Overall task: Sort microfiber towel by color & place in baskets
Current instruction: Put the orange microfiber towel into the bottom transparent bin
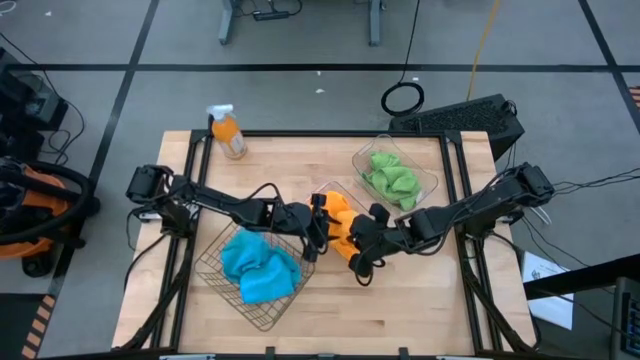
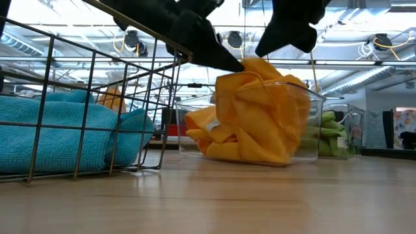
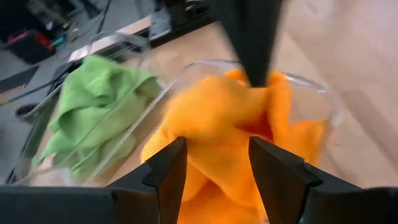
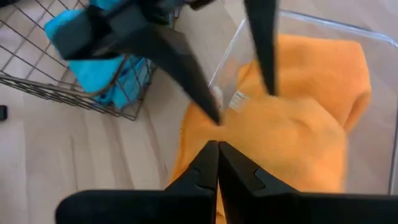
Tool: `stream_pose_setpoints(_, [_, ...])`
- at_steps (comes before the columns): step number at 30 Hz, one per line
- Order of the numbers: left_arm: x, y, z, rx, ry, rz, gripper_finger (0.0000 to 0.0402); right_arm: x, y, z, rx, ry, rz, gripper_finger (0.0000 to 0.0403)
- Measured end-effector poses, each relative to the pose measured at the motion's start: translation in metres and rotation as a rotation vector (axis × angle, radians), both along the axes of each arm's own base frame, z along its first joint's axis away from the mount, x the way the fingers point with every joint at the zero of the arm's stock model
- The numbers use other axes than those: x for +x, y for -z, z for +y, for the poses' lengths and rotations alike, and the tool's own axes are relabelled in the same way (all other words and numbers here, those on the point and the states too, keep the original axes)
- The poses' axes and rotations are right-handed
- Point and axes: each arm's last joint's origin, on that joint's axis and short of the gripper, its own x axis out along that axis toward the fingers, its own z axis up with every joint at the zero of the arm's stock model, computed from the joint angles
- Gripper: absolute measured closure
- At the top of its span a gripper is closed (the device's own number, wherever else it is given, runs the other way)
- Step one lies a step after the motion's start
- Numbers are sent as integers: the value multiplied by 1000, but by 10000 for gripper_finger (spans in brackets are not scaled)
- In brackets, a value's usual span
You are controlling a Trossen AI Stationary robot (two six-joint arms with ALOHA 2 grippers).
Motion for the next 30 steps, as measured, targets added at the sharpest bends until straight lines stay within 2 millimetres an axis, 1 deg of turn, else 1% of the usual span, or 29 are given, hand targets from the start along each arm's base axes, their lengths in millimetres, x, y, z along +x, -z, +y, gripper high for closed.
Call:
stream_pose_setpoints(4, [1, 0, 6, 7, -61, -5, 221, 1, 1, -5, -17, 25, 10, 401])
stream_pose_setpoints(7, [-1, 3, 6, 15, -67, 27, 221, -4, 6, -12, -45, 82, 78, 401])
stream_pose_setpoints(11, [-9, 3, -1, -2, -67, 92, 221, -7, 10, -17, -53, 118, 132, 401])
stream_pose_setpoints(14, [-16, -2, -11, -6, -44, 115, 221, -3, 13, -24, -57, 146, 135, 401])
stream_pose_setpoints(18, [-27, -16, -23, -2, -13, 97, 221, 7, 29, -39, -65, 199, 182, 402])
stream_pose_setpoints(22, [-37, -29, -37, -3, 29, 81, 221, 18, 49, -49, -60, 221, 248, 402])
stream_pose_setpoints(26, [-45, -38, -49, 1, 57, 52, 221, 26, 69, -55, -39, 206, 319, 402])
stream_pose_setpoints(30, [-49, -41, -56, 22, 51, 41, 221, 30, 81, -56, -45, 192, 351, 402])
